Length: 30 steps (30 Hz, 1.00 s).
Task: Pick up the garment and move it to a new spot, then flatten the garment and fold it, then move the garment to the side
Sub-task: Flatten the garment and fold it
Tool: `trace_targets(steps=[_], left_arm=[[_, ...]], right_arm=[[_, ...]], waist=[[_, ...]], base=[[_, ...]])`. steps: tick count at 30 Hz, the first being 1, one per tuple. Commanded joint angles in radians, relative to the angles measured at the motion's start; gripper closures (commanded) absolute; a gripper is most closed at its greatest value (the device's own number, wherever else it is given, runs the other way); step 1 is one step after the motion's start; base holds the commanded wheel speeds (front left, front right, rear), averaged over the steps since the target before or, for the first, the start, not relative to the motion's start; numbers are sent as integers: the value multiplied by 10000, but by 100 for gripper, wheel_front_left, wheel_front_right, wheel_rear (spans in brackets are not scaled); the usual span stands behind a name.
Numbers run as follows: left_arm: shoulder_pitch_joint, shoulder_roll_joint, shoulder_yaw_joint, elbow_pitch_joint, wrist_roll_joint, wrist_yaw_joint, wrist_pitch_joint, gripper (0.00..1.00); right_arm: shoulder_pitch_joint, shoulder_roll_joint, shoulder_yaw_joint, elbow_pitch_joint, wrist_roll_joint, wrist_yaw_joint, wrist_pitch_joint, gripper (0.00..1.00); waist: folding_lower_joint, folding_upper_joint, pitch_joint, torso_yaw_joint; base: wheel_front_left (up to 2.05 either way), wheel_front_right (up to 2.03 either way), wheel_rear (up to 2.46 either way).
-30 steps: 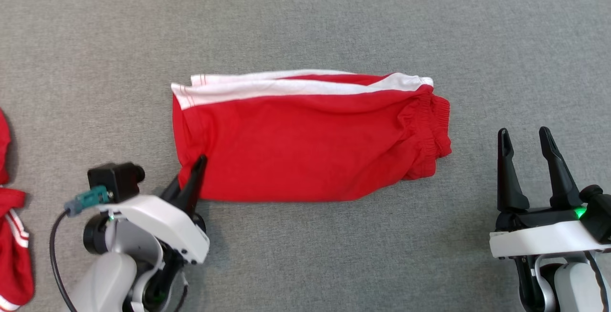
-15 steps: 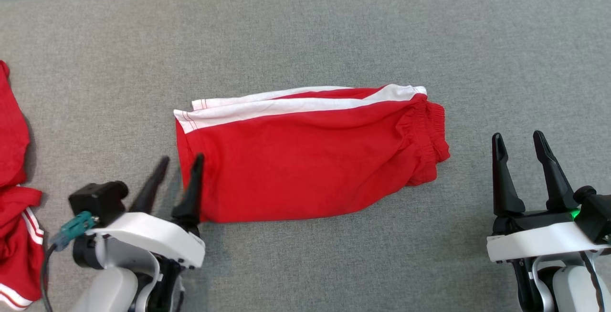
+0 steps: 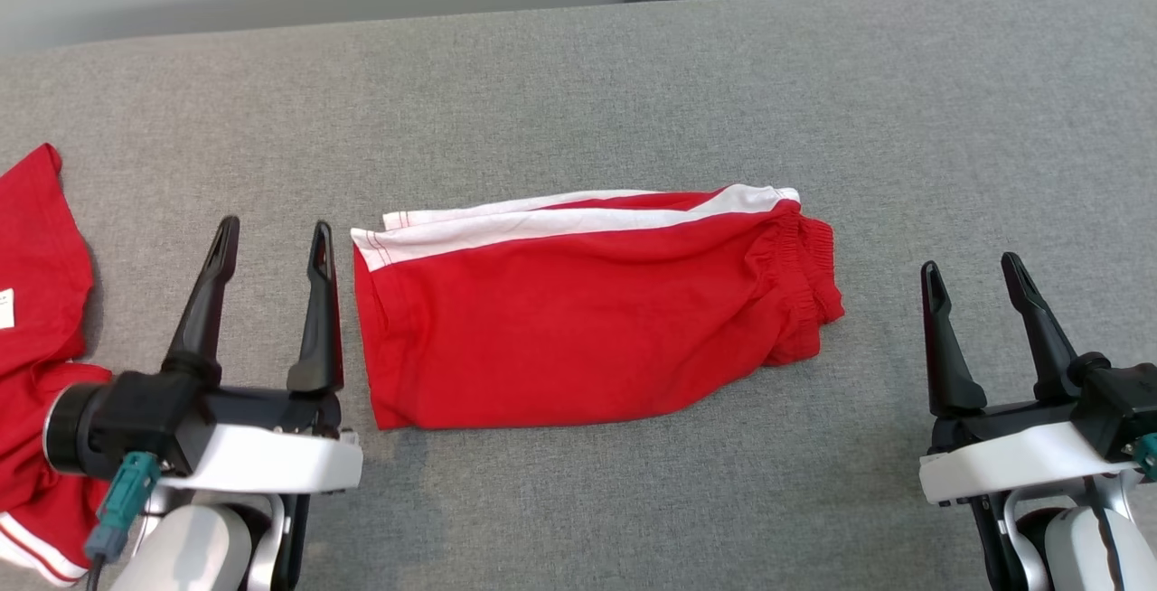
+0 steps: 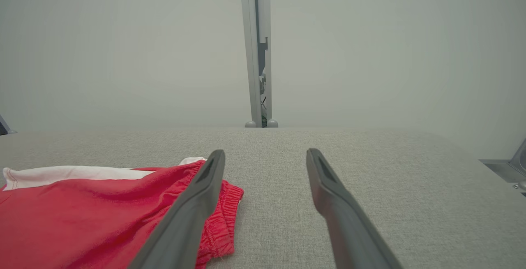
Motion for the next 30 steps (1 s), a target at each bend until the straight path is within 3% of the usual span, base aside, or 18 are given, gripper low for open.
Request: trace_targets(steps=[1, 13, 19, 24, 30], left_arm=[[233, 96, -23, -58, 187, 109, -58, 0], [414, 142, -218, 82, 338, 92, -1, 0], [158, -6, -400, 168, 353, 0, 33, 0], [-87, -306, -612, 411, 292, -141, -2, 0], [-300, -546, -749, 726, 365, -373, -41, 0]], right_arm=[[76, -67, -8, -34, -108, 1, 63, 0], [24, -281, -190, -117, -301, 1, 424, 0], [-372, -545, 201, 80, -352, 1, 1082, 0], [-943, -930, 1101, 803, -214, -1, 1611, 0], [-1119, -924, 942, 1610, -115, -1, 2216, 0]], waist=[[0, 0, -63, 17], [0, 0, -21, 322], [0, 0, 169, 650], [0, 0, 509, 1140], [0, 0, 749, 1418]], base=[[0, 0, 0], [0, 0, 0], [0, 0, 0], [0, 0, 0], [0, 0, 0]])
